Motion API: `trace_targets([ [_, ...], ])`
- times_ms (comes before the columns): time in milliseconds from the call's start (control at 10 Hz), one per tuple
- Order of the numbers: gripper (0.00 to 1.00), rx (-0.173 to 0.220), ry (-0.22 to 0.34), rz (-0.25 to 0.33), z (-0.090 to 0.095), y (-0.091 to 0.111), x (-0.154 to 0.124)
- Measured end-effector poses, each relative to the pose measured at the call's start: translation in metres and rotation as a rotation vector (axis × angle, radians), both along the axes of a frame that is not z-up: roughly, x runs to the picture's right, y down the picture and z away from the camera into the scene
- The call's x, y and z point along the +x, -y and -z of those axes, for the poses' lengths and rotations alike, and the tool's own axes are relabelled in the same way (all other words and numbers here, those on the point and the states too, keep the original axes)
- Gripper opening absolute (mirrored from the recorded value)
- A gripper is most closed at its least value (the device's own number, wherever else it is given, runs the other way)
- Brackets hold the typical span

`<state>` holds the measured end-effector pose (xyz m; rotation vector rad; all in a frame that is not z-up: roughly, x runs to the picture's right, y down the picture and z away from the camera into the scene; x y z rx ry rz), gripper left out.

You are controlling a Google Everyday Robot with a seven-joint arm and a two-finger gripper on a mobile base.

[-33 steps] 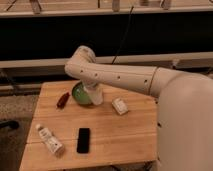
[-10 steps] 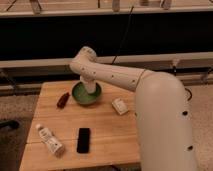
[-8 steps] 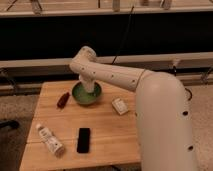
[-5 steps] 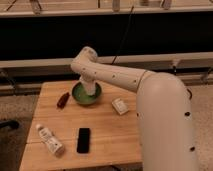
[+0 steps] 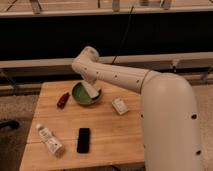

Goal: Place the ceramic cup in the ceramic bowl

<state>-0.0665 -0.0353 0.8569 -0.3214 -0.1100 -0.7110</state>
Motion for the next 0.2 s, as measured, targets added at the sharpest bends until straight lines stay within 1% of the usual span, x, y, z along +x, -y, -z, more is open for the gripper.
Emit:
trace_targets([
  [200, 0.80, -0.003, 0.003, 0.008, 0.0019, 0.0018, 0.0043],
])
